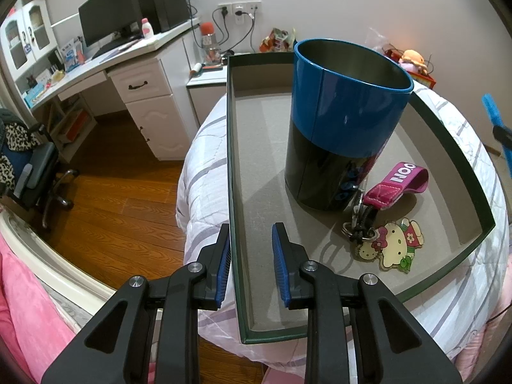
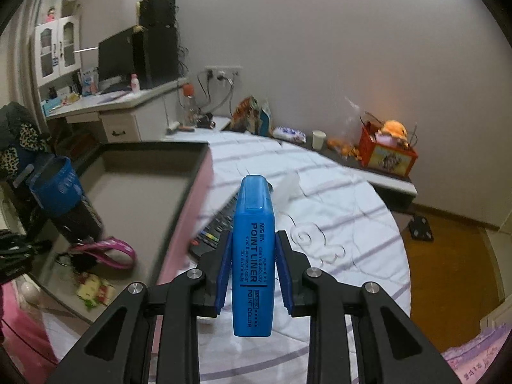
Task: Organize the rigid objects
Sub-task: 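Carry the blue highlighter with the right tool into the tray, then open the right tool to release the highlighter beside the keychain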
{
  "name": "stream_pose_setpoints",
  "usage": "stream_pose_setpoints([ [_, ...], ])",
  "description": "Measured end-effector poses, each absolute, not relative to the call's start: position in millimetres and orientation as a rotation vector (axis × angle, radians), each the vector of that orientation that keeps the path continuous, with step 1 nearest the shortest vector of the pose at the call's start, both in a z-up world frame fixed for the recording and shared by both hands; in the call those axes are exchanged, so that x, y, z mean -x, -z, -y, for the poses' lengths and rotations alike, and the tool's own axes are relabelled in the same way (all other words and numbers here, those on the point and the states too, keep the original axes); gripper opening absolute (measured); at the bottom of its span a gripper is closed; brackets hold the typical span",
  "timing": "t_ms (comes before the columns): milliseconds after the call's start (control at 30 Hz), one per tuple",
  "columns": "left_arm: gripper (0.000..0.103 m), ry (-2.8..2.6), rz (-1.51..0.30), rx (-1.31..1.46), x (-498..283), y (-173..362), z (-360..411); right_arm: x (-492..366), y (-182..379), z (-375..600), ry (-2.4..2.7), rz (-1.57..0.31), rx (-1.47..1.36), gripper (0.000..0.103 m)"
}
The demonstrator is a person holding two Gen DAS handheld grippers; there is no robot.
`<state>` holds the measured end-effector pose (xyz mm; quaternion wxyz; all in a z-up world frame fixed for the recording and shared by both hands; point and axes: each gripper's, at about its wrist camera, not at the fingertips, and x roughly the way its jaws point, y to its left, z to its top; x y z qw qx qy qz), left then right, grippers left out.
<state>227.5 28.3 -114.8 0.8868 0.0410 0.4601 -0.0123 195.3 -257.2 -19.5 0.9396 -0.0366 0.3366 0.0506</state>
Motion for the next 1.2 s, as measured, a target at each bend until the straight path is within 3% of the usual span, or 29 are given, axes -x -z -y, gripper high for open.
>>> stream_pose_setpoints([
  [367,0.024,0.032,-0.949,-0.079,-225,115,-26,-185,3,208,-0.282,-0.650,0.081,0.027],
  [800,0.023,0.037,-0.938,-0.074,-222,113,-31,-199,49,148,-0.329,-0.774,0.215,0.027],
  [1200,0.022,0.038,-0.939,-0.075,-222,112,-31,-207,64,150,-0.277,-0.834,0.235,0.028],
])
